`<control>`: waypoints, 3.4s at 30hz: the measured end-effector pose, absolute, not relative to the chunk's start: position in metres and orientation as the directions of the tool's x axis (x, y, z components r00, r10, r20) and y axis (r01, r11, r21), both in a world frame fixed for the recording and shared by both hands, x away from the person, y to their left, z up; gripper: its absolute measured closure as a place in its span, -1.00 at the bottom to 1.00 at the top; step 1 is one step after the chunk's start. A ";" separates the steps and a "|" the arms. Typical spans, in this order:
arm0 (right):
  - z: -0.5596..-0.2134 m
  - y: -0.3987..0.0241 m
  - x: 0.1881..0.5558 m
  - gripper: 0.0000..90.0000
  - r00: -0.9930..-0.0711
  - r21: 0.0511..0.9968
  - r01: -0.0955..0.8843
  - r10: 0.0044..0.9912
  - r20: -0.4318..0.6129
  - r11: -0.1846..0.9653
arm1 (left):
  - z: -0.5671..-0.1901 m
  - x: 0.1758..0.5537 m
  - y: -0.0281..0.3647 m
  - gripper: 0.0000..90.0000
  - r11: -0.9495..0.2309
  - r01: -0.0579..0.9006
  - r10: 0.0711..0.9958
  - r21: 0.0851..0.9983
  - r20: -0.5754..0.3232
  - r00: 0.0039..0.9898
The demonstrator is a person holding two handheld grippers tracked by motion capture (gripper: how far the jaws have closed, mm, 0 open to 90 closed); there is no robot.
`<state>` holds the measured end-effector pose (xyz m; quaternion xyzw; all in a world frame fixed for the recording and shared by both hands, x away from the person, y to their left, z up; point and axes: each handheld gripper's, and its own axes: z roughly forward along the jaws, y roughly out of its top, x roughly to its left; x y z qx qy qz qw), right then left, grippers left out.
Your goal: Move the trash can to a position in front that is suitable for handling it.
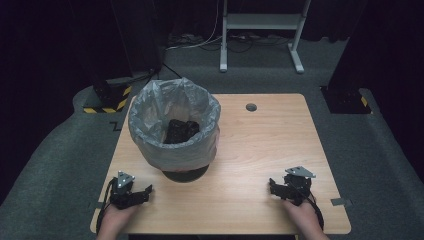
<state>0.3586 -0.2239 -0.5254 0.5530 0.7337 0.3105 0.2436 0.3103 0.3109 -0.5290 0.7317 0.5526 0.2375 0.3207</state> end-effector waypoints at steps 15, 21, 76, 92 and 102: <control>-0.525 -0.222 0.358 -0.78 -0.258 0.725 0.663 0.966 -0.011 0.186 | -0.529 0.310 0.311 -0.69 -0.183 0.656 0.961 0.732 -0.006 0.275; -0.525 -0.222 0.358 -0.78 -0.253 0.724 0.665 0.967 -0.012 0.183 | -0.529 0.309 0.311 -0.68 -0.185 0.656 0.961 0.732 -0.005 0.277; -0.459 -0.172 0.326 -0.77 -0.446 0.871 0.358 0.881 -0.158 0.337 | -0.485 0.302 0.310 -0.67 -0.143 0.482 0.953 0.864 -0.011 0.302; -0.402 -0.127 0.367 -0.71 -0.398 0.895 0.345 0.908 -0.132 0.282 | -0.413 0.352 0.333 -0.67 -0.117 0.430 0.974 0.895 0.019 0.226; -0.379 -0.092 0.400 -0.71 -0.383 0.907 0.338 0.917 -0.112 0.252 | -0.378 0.397 0.351 -0.65 -0.076 0.386 0.995 0.919 0.043 0.092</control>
